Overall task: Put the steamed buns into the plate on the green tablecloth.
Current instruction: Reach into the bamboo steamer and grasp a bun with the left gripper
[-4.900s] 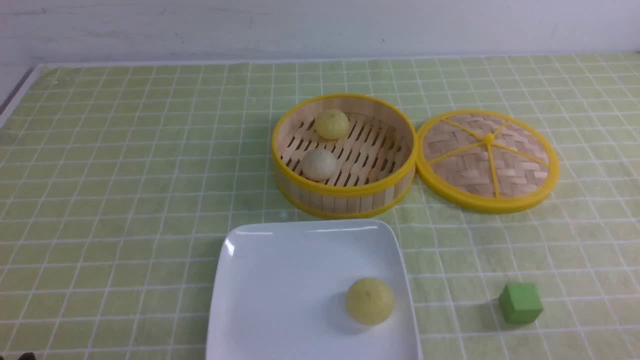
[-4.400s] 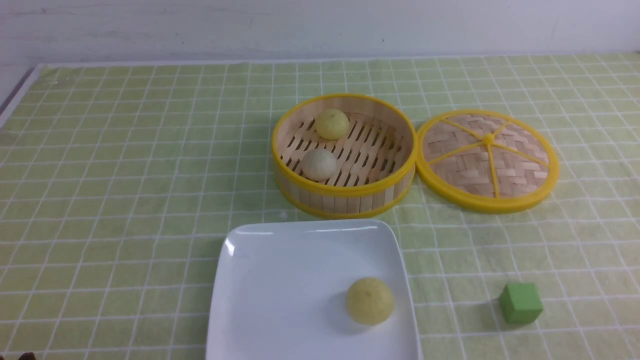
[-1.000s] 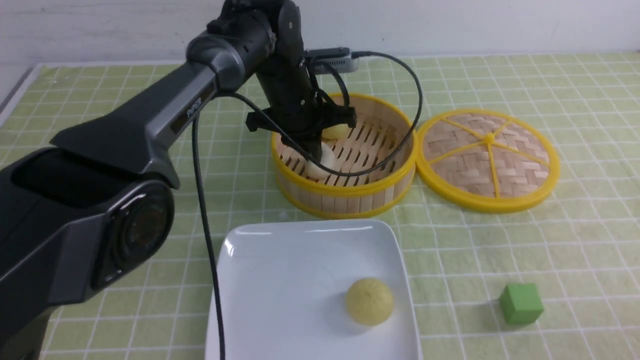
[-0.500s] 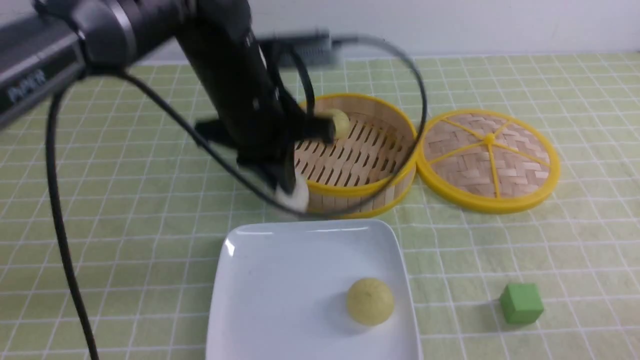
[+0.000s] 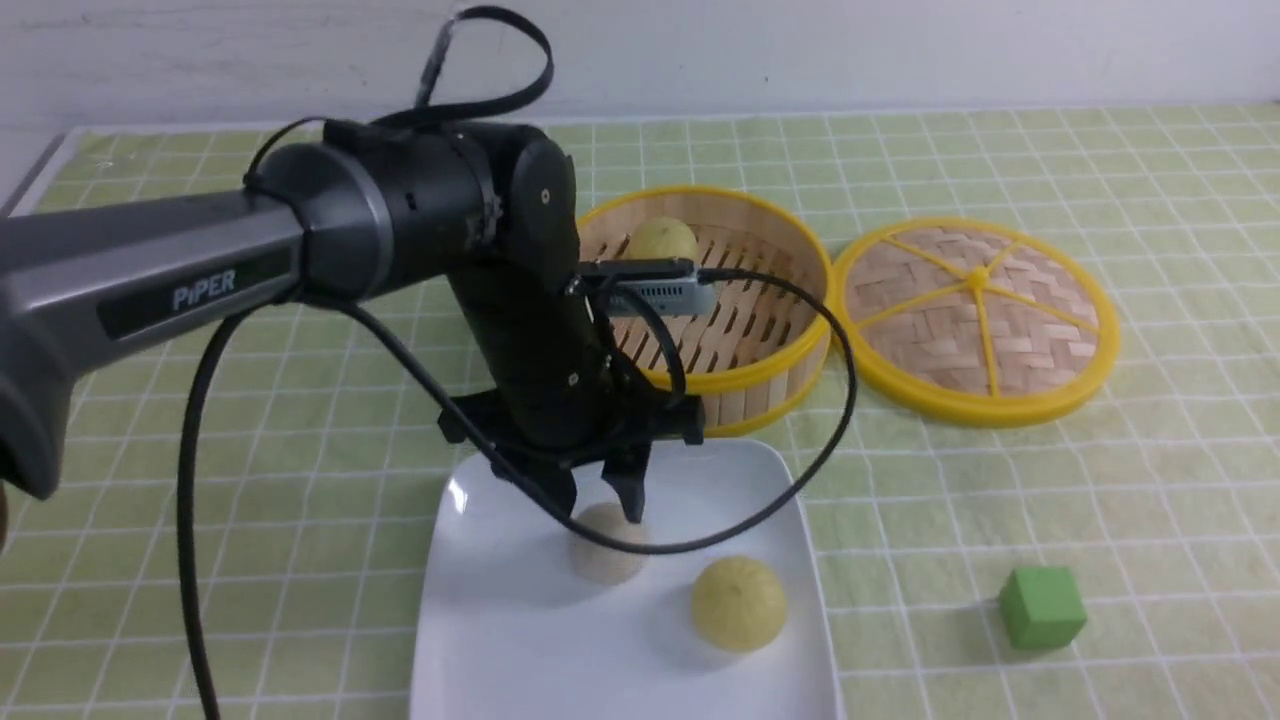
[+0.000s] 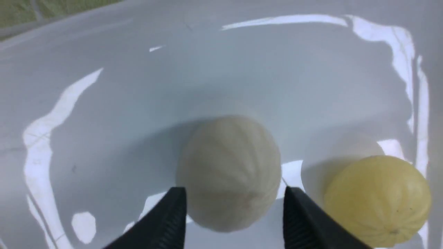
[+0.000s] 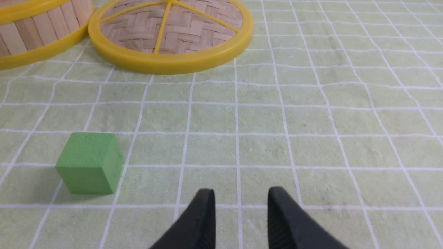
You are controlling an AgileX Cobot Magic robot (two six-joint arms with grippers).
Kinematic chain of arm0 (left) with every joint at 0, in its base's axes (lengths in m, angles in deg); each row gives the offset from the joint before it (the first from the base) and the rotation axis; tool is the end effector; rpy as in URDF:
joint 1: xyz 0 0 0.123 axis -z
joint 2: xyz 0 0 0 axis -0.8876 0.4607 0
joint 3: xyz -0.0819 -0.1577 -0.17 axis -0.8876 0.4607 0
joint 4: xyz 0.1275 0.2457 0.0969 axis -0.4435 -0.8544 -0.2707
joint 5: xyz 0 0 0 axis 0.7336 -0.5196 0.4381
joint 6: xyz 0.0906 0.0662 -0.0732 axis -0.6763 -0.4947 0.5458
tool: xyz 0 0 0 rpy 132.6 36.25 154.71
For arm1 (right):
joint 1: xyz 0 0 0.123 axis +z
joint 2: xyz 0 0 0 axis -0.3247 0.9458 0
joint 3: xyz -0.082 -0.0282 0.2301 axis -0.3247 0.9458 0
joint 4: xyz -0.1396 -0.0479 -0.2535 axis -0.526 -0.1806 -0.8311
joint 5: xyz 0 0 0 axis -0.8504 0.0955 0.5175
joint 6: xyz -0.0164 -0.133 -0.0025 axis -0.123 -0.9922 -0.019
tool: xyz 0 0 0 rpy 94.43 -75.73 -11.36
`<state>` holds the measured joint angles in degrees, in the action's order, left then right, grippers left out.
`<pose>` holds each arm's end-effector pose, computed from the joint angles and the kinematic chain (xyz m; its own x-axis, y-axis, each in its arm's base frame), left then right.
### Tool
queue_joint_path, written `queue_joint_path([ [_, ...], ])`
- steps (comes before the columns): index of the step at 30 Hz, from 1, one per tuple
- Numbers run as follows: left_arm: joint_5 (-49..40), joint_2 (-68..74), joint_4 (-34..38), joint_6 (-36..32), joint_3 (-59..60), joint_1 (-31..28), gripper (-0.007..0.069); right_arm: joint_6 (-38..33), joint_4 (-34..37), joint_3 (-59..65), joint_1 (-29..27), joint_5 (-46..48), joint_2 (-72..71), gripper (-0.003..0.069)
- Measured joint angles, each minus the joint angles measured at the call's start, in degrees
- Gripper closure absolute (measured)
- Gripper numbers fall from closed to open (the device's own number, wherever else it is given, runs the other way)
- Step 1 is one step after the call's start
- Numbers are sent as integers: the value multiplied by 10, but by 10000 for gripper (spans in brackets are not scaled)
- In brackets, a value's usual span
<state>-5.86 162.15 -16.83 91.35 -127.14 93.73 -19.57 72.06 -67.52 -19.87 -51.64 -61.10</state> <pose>0.3512 -0.2366 0.1296 -0.9731 0.1983 -0.1171 0.2190 0.9541 -0.2043 0.1739 0.0004 0.1587 -0.3163 0.0162 -0.9485 -0.0037 0.9998 0.0183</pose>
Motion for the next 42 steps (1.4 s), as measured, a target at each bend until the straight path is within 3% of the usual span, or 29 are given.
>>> queue_joint_path([
  [4,-32,0,-10,0,-73,-14,158,0,0,0,0,0,0,419],
  [8,-63,28,-24,0,-181,-37,316,0,0,0,0,0,0,419],
  [9,-86,56,-26,0,-239,-46,440,0,0,0,0,0,0,419],
  [11,-96,91,-26,-3,-319,-53,563,0,0,0,0,0,0,419],
  [15,-100,170,-26,-4,-464,-61,618,0,0,0,0,0,0,419],
  [19,-102,257,-26,-3,-588,-62,566,0,0,0,0,0,0,419],
  [26,-97,354,-26,0,-664,-62,279,0,0,0,0,0,0,419],
  [31,-52,384,-34,0,-665,-62,140,0,0,0,0,0,0,419],
  [37,-35,405,-46,-13,-665,-61,153,0,0,0,0,0,0,419],
  [41,-41,414,-68,-15,-665,-57,286,0,0,0,0,0,0,419],
  [42,-41,414,-69,-15,-665,-57,286,0,0,0,0,0,0,419],
])
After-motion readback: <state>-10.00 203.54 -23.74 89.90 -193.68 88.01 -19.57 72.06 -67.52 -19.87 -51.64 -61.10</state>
